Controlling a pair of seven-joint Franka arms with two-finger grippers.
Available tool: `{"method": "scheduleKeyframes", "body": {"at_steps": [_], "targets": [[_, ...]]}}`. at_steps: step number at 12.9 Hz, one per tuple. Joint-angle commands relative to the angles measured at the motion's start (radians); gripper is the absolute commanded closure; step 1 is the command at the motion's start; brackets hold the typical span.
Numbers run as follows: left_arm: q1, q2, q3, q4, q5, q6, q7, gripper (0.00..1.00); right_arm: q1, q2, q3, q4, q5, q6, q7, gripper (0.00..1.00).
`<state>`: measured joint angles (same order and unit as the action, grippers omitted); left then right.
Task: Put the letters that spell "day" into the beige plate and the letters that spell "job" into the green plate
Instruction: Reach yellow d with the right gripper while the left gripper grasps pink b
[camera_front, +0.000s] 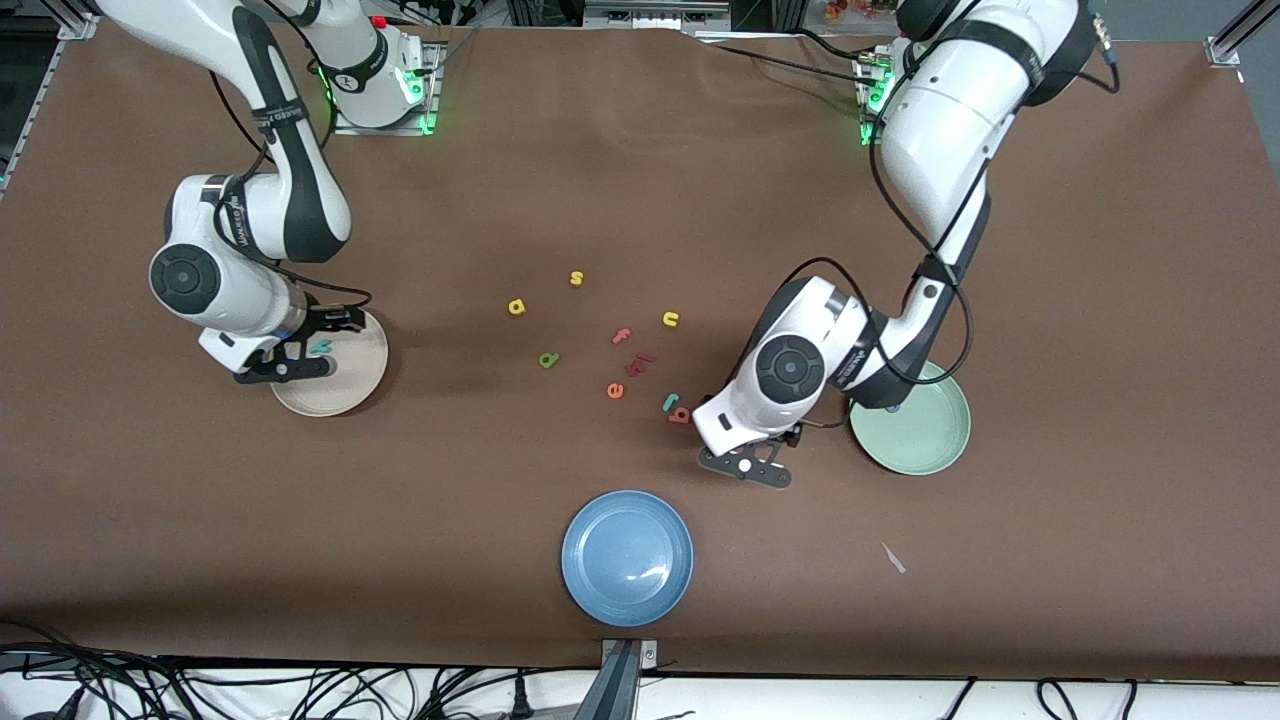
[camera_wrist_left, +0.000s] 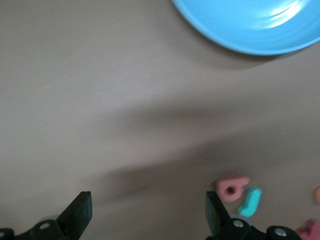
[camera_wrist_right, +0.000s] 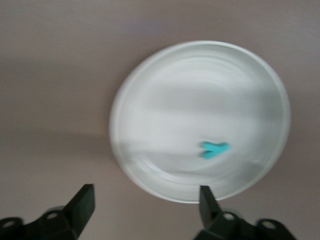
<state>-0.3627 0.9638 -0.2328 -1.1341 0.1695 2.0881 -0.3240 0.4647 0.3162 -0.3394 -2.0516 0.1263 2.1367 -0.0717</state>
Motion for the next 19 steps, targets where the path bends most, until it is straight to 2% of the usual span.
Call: {"method": "scheduleKeyframes", "body": {"at_steps": [1,4,6,8,9,10,11,13,14,17,18,19], "targets": [[-0.065,0.078,0.016,0.086,-0.022,0.045,-0.053,0.0,0.014,-0.011,0.049,0.007,0.064,-0.017,0.035,0.0],[-0.107,0.095,0.016,0.074,-0.021,0.047,-0.143,0.0,0.028,-0.011,0.143,-0.011,0.062,0.024,0.189,0.0],[-0.114,0.095,0.016,0.051,-0.016,0.049,-0.158,0.01,0.031,-0.014,0.195,-0.066,0.064,0.127,0.231,0.0],[-0.114,0.096,0.018,0.05,-0.016,0.05,-0.159,0.12,0.04,-0.016,0.265,-0.12,0.059,0.239,0.324,0.0],[-0.114,0.099,0.018,0.05,-0.016,0.05,-0.159,0.23,0.055,-0.016,0.287,-0.13,0.058,0.273,0.363,0.0],[-0.114,0.102,0.016,0.05,-0.016,0.058,-0.159,0.37,0.081,-0.012,0.29,-0.13,0.058,0.284,0.371,0.0],[-0.114,0.104,0.016,0.042,-0.019,0.082,-0.162,0.41,0.101,-0.005,0.29,-0.13,0.053,0.296,0.371,0.0],[-0.114,0.108,0.016,0.027,-0.022,0.131,-0.176,0.41,0.132,0.015,0.29,-0.133,0.046,0.321,0.369,0.0],[-0.114,0.11,0.016,0.027,-0.022,0.133,-0.182,0.46,0.137,0.026,0.29,-0.133,0.043,0.337,0.36,0.0],[-0.113,0.11,0.016,0.025,-0.021,0.133,-0.182,0.48,0.146,0.037,0.292,-0.188,-0.014,0.448,0.339,0.0],[-0.113,0.11,0.016,0.02,-0.021,0.133,-0.182,0.52,0.15,0.041,0.292,-0.196,-0.014,0.469,0.328,0.0],[-0.113,0.108,0.018,0.016,-0.021,0.133,-0.182,0.62,0.155,0.05,0.292,-0.196,-0.014,0.473,0.322,0.0]]}}
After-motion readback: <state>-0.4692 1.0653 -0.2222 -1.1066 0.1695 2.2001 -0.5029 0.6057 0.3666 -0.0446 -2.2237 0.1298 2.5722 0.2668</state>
